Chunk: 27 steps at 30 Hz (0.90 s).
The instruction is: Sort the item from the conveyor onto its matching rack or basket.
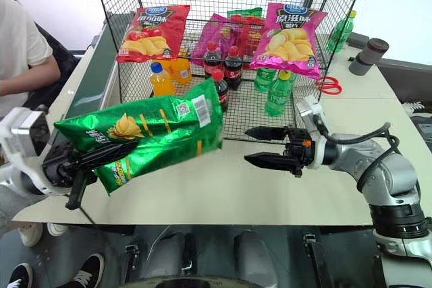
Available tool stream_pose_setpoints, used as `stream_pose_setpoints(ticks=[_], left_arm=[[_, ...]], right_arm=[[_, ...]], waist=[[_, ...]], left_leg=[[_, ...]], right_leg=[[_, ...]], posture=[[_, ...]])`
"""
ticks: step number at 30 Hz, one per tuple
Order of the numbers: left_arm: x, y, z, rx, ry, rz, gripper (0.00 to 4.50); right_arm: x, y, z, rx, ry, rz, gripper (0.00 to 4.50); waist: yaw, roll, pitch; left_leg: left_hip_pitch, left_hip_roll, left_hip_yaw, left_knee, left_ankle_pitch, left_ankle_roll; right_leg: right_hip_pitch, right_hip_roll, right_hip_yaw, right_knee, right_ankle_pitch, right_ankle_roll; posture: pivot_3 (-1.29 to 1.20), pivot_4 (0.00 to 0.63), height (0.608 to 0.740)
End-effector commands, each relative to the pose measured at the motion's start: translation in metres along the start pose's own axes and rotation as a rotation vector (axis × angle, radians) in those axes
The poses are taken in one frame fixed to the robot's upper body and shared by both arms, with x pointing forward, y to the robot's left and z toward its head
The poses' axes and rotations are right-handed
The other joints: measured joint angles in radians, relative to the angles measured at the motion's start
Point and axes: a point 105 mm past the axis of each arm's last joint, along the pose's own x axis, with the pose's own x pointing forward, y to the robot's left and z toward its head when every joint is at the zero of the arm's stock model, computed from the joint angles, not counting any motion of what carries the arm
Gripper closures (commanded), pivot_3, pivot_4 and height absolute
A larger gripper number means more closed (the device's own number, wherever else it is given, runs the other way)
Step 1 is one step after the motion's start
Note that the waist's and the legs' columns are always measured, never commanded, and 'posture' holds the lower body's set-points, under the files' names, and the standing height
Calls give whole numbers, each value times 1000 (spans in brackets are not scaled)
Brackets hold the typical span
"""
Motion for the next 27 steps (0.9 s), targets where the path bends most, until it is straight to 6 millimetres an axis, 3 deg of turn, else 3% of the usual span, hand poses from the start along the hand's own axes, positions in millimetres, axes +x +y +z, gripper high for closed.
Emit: stream_pose_setpoints(ticks=[1,3,7,14,20,23,27], left_arm=[[9,-2,6,-95,-68,-101,4421],[12,1,7,-148,-79,-131,4421],[15,11,10,-188,-86,-158,4421],[14,12,6,-236,-78,-171,4421],[13,16,7,-222,-91,-144,4421],[13,16,6,-214,-92,-137,4500],[12,17,3,-202,-87,-122,4500]], right_arm=[[5,18,17,12,-63,74,0],[10,26,24,21,-93,109,0],[21,44,13,72,-48,191,0],[44,43,10,57,-51,221,0],[50,45,2,83,1,264,0],[52,41,-1,92,18,254,840],[56,36,3,95,-7,247,2634]], waist=[[5,1,0],[8,0,0],[8,0,0],[3,0,0],[9,0,0],[8,0,0],[5,0,0]], left_leg=[[0,0,0,0,0,0],[-1,0,0,0,0,0],[-2,-1,-1,0,0,0],[-3,-1,-1,0,0,0],[-5,-1,-2,1,0,0],[-5,-1,-2,1,0,0],[-5,-1,-2,1,0,0]], right_leg=[[0,0,0,0,0,0],[0,0,0,0,0,0],[0,0,0,-1,0,0],[-2,0,0,-1,0,0],[-2,-1,0,-1,0,0],[-2,-1,0,-2,0,0],[-3,-1,0,-1,0,0]], posture=[[0,150,740],[0,150,740],[0,150,740],[0,150,740],[0,150,740],[0,150,740],[0,150,740]])
